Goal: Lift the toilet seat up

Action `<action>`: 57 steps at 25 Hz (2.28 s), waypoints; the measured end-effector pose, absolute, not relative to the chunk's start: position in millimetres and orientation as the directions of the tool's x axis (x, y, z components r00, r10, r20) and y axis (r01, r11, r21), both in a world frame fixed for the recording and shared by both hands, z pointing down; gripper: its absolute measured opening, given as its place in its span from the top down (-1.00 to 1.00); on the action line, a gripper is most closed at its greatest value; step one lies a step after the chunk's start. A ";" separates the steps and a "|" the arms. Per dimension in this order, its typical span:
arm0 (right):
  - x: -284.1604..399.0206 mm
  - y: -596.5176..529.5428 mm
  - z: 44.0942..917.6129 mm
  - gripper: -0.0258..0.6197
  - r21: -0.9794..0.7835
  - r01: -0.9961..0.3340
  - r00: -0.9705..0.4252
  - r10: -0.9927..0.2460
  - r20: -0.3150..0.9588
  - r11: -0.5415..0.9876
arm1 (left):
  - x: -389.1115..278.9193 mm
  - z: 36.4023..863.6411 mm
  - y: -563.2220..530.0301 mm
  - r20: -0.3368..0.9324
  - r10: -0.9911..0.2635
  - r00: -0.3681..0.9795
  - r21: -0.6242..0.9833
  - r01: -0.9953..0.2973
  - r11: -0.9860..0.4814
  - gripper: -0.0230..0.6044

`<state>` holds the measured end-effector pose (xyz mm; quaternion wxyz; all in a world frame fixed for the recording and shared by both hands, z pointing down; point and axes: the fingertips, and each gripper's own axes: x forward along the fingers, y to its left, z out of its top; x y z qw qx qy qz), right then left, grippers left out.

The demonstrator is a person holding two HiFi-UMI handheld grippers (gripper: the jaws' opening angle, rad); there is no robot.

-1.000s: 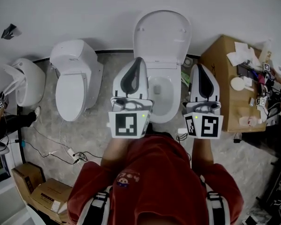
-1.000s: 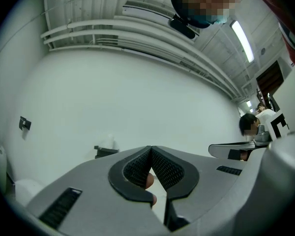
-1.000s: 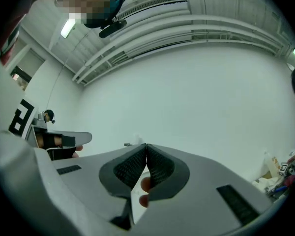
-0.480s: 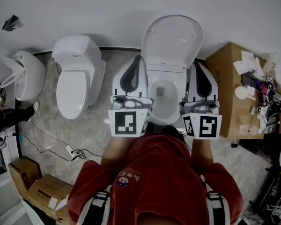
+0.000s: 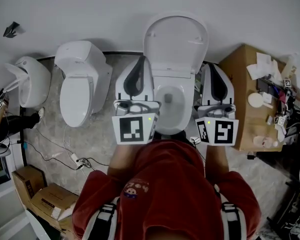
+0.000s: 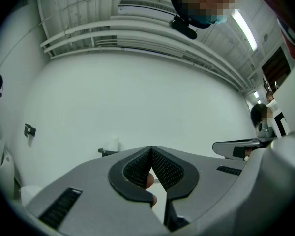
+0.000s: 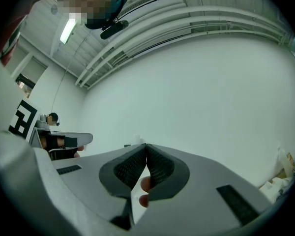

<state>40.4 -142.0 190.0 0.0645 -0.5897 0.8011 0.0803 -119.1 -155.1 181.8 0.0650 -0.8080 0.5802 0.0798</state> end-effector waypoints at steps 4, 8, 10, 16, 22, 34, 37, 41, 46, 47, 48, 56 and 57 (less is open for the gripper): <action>64.6 -143.8 190.9 0.88 0.036 -0.956 -0.292 -0.934 -0.204 0.291 | -99.7 180.8 -156.0 -0.198 -0.932 0.304 -0.014 -0.951 -0.308 0.89; 75.9 -143.2 195.1 0.88 0.027 -0.953 -0.300 -0.933 -0.200 0.301 | -90.0 180.2 -153.5 -0.207 -0.931 0.301 -0.048 -0.953 -0.298 0.89; 76.3 -142.3 195.7 0.88 0.026 -0.951 -0.307 -0.931 -0.199 0.308 | -89.2 179.7 -151.8 -0.207 -0.932 0.297 -0.052 -0.955 -0.292 0.89; 76.1 -138.6 198.7 0.88 0.023 -0.945 -0.326 -0.925 -0.195 0.327 | -88.2 184.4 -145.0 -0.192 -0.939 0.285 -0.056 -0.959 -0.279 0.89; 73.0 -138.7 199.4 0.88 0.022 -0.942 -0.334 -0.923 -0.192 0.336 | -88.3 189.6 -143.4 -0.180 -0.942 0.285 -0.053 -0.959 -0.280 0.89; 69.2 -138.7 217.4 0.88 0.001 -0.943 -0.330 -0.931 -0.154 0.333 | -82.2 231.3 -145.1 -0.084 -0.946 0.312 -0.021 -0.950 -0.311 0.89; 70.6 -137.9 223.5 0.88 -0.007 -0.944 -0.325 -0.935 -0.143 0.329 | -80.2 246.8 -143.4 -0.054 -0.946 0.319 -0.019 -0.948 -0.319 0.89; 70.7 -137.9 232.4 0.88 -0.017 -0.946 -0.318 -0.940 -0.125 0.322 | -79.5 264.5 -142.1 -0.023 -0.944 0.329 -0.019 -0.944 -0.329 0.89; 69.0 -136.3 246.0 0.88 -0.033 -0.948 -0.312 -0.945 -0.097 0.316 | -80.3 288.0 -139.1 0.023 -0.941 0.337 -0.003 -0.941 -0.338 0.89; 69.0 -136.2 248.6 0.88 -0.036 -0.949 -0.310 -0.946 -0.092 0.314 | -80.1 292.4 -139.0 0.027 -0.941 0.339 0.000 -0.941 -0.339 0.89; 69.2 -136.3 251.0 0.88 -0.038 -0.949 -0.309 -0.947 -0.088 0.313 | -79.7 296.7 -139.1 0.030 -0.940 0.341 0.000 -0.940 -0.341 0.89; 74.3 -137.6 273.3 0.88 -0.054 -0.952 -0.298 -0.954 -0.040 0.300 | -70.9 343.9 -137.2 0.101 -0.925 0.367 0.007 -0.930 -0.368 0.89; 75.2 -137.6 276.7 0.88 -0.056 -0.953 -0.297 -0.954 -0.034 0.299 | -69.2 350.6 -136.5 0.109 -0.922 0.370 0.009 -0.928 -0.372 0.89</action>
